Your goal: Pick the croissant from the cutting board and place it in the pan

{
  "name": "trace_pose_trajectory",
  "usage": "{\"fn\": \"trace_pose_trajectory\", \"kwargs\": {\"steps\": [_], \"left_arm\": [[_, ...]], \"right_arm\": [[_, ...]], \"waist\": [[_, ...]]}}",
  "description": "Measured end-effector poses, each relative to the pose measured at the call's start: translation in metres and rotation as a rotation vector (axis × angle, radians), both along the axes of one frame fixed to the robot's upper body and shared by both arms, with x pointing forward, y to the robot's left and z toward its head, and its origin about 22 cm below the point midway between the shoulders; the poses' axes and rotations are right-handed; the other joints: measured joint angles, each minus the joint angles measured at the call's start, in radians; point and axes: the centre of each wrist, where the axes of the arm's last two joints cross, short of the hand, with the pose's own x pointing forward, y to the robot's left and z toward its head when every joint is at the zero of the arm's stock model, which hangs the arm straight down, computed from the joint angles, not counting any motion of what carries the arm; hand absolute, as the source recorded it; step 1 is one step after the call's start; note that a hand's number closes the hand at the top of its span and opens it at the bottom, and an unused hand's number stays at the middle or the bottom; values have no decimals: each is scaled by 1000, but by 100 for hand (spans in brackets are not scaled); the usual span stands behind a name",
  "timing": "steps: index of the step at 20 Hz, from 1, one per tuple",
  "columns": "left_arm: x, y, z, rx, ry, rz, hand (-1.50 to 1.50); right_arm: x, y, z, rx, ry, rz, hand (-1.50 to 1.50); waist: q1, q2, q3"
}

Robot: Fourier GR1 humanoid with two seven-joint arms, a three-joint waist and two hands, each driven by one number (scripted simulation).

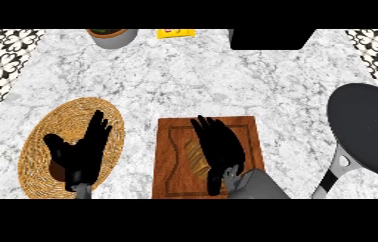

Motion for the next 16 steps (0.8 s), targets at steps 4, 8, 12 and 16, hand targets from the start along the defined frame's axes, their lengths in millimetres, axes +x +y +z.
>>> {"fn": "trace_pose_trajectory", "kwargs": {"steps": [4,8,12,16], "left_arm": [[-3,3,-6,-3,-22,-6,0],[-5,-1,-6,-8,-20,-10,0],[-2,0,-9,-4,-22,-10,0],[-4,4,-5,2,-15,-10,0]], "right_arm": [[10,-1,-10,-22,-4,-7,-150],[5,-2,-30,0,15,5,150],[4,-1,-40,29,-33,90,150],[11,-5,-46,42,-63,127,150]], "waist": [[1,-1,1],[1,-2,1],[0,-5,0],[0,-7,-2]]}}
